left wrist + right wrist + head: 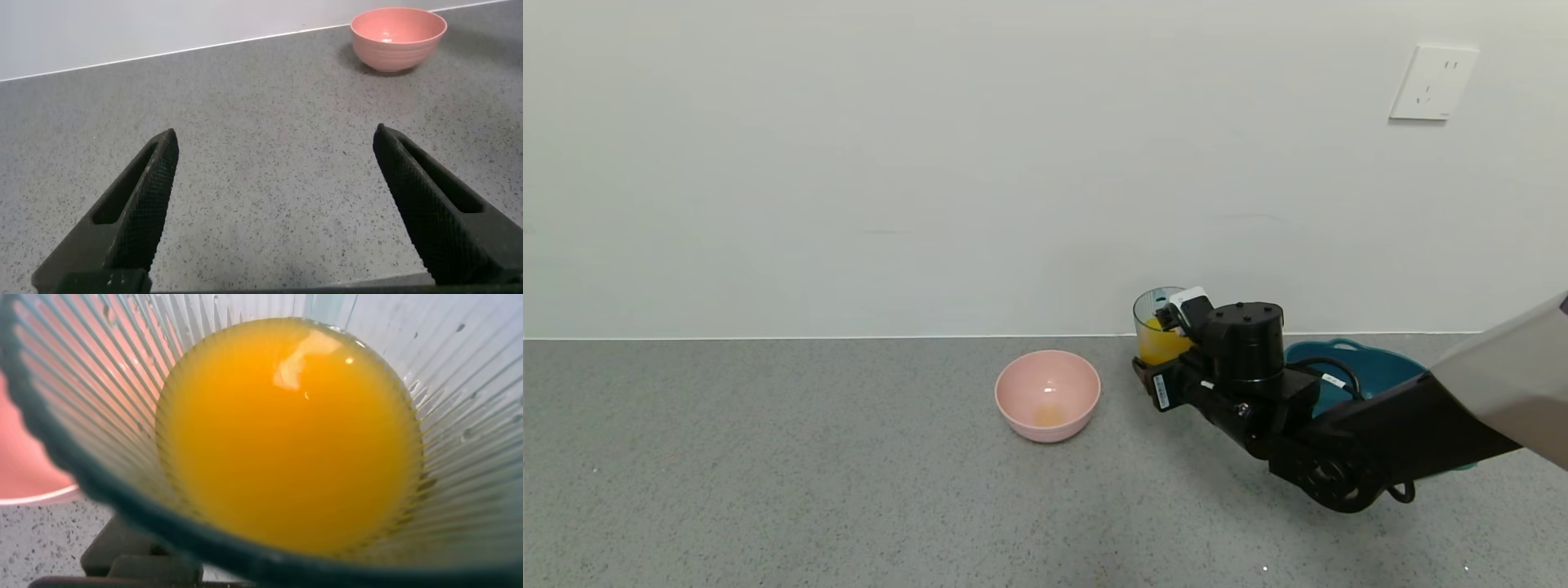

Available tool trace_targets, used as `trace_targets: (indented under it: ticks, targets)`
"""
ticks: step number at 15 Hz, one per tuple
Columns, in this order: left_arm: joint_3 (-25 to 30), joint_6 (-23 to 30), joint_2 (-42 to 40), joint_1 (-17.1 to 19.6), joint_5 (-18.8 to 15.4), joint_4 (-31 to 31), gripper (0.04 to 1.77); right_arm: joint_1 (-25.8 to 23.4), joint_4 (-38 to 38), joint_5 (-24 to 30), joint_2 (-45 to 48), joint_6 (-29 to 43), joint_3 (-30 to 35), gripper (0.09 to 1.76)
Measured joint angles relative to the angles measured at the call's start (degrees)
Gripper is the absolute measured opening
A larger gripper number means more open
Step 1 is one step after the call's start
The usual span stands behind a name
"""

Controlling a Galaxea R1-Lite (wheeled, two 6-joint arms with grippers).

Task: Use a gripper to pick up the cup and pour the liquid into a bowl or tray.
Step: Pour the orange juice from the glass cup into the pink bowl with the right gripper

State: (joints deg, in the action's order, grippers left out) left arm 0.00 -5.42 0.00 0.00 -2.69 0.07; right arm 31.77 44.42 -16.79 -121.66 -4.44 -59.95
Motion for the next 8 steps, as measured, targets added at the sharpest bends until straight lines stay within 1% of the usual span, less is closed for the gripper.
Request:
trace_targets:
  ticks: [5,8]
  targets:
    - [0.00,0.00,0.00,0.00,0.00,0.02,1.72,0.65,-0.41,0.11,0.11,-5.07,0.39,1.32]
    - [0.00,0.00,0.00,0.00,-0.02,0.02,1.72,1.13,-2.26,0.09,0.11,-7.46,0.41,1.32]
